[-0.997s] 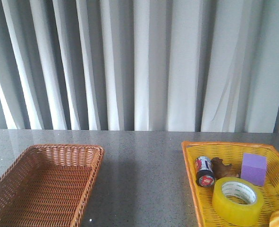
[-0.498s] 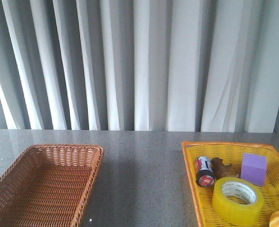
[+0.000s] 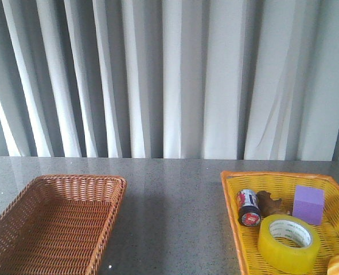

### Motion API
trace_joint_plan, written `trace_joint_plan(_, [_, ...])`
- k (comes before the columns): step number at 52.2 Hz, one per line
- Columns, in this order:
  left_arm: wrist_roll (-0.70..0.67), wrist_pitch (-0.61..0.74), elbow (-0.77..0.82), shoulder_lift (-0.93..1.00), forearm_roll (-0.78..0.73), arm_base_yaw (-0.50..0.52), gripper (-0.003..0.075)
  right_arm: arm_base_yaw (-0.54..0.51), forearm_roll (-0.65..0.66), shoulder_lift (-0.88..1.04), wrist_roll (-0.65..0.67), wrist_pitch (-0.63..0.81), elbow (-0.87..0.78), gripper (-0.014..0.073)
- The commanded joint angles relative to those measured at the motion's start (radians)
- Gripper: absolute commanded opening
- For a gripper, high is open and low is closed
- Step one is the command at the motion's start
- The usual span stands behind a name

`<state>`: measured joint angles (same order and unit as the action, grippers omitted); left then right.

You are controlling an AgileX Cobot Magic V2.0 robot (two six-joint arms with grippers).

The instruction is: Transfer tape with both arms

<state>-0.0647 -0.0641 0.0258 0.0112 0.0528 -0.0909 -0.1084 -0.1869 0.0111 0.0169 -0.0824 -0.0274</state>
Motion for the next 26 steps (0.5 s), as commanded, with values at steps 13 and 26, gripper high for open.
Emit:
trace_joint_plan(13, [-0.002,0.070,-0.028,0.015,0.003,0.002,0.0000,-0.003,-0.152,0.014,0.001,0.082,-0.005,-0.0005])
trace_joint_plan(26, [-0.004,0.093,-0.029,0.015,0.011,0.002,0.0000,-0.003,-0.251,0.014,0.001,0.097,-0.004,-0.0005])
